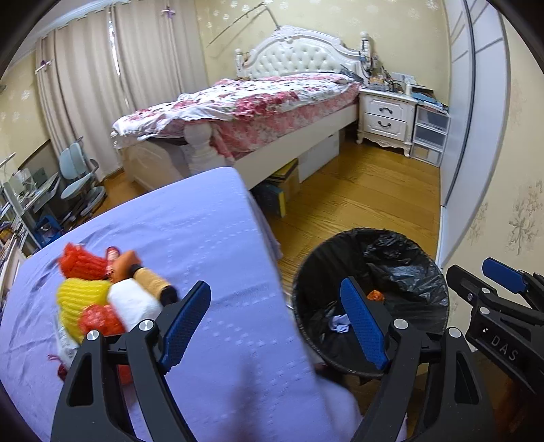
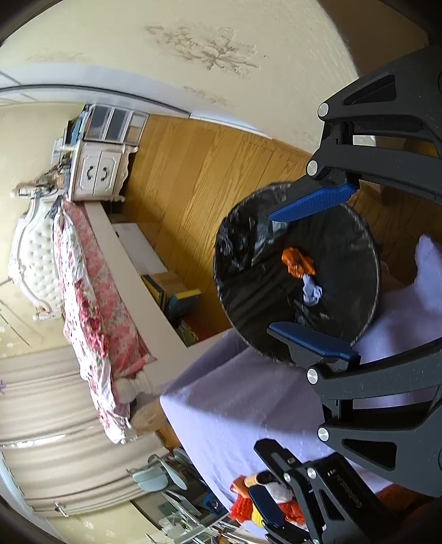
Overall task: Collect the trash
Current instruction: 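Carry both held items over the black bin and open both tools, then return both tools to the table and grasp the dark red ribbon with left tool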
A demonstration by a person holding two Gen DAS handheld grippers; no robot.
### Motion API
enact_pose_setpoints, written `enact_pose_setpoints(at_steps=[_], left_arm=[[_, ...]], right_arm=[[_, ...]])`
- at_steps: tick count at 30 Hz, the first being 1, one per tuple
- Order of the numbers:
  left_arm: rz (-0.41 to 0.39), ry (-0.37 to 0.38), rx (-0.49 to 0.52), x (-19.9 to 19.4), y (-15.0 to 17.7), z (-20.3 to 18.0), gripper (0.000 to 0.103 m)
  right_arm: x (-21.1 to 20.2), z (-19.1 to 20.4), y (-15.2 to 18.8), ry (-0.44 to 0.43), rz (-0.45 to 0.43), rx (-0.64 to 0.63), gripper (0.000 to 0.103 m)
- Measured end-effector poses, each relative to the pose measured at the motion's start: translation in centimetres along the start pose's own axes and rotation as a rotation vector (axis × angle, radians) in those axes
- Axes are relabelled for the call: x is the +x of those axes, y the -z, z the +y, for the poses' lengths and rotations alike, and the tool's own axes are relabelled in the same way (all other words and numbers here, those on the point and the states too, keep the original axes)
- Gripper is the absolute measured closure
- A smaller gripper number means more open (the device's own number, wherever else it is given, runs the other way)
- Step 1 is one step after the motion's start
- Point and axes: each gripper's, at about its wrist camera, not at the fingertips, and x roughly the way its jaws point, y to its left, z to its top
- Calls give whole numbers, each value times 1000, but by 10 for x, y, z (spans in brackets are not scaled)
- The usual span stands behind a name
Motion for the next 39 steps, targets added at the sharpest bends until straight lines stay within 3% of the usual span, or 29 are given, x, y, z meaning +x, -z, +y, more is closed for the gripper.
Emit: enact_pose_setpoints(at_steps=[24,39], left_arm=[[63,-248,-284,-35,74,181,24],[117,-257,-296,-24,94,201,24]], right_arm=[[-21,163,26,-197,31,-261,42],[-14,182,39,-202,68,-283,42]])
